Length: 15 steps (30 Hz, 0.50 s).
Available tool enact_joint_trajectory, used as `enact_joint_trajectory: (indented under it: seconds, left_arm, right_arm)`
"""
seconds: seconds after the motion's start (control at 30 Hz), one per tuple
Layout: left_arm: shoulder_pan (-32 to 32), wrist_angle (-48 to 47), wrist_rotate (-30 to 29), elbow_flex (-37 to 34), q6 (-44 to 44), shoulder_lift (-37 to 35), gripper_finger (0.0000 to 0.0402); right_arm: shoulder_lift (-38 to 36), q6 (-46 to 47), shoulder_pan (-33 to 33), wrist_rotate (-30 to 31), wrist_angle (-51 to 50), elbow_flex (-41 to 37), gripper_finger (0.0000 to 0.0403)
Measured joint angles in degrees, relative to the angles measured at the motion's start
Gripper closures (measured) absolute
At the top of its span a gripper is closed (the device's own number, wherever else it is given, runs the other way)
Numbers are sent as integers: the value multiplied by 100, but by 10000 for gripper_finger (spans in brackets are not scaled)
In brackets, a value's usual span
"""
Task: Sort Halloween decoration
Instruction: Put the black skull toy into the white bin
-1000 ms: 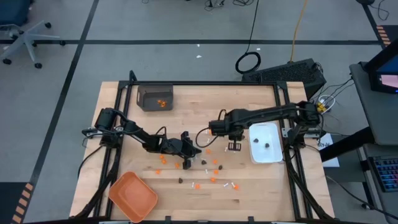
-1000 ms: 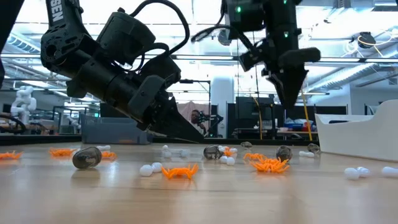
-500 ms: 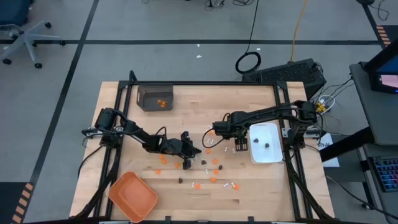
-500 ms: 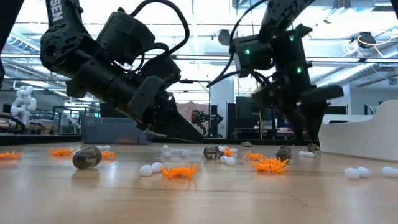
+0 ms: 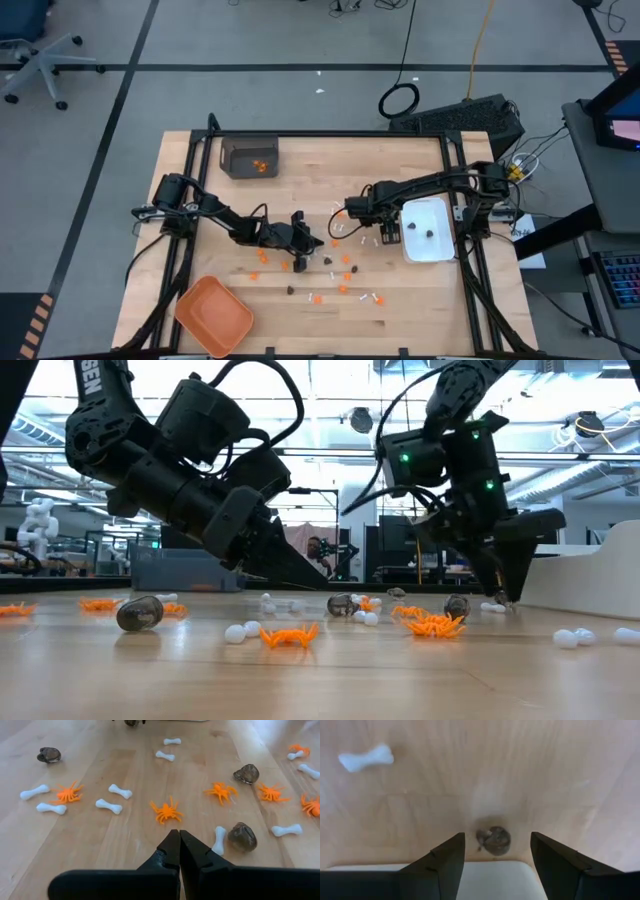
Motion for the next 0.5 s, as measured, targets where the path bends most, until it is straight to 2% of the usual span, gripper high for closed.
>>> enact_joint_trajectory:
  seconds: [0.27,0.5]
  left_arm:
    - [0,-2,0,0,-2,0,402]
    - [0,0,0,0,-8,0,402]
  right_arm:
    - [-7,141,-12,-1,199,-191,213]
    - [-7,170,-9,-9,203,-191,257]
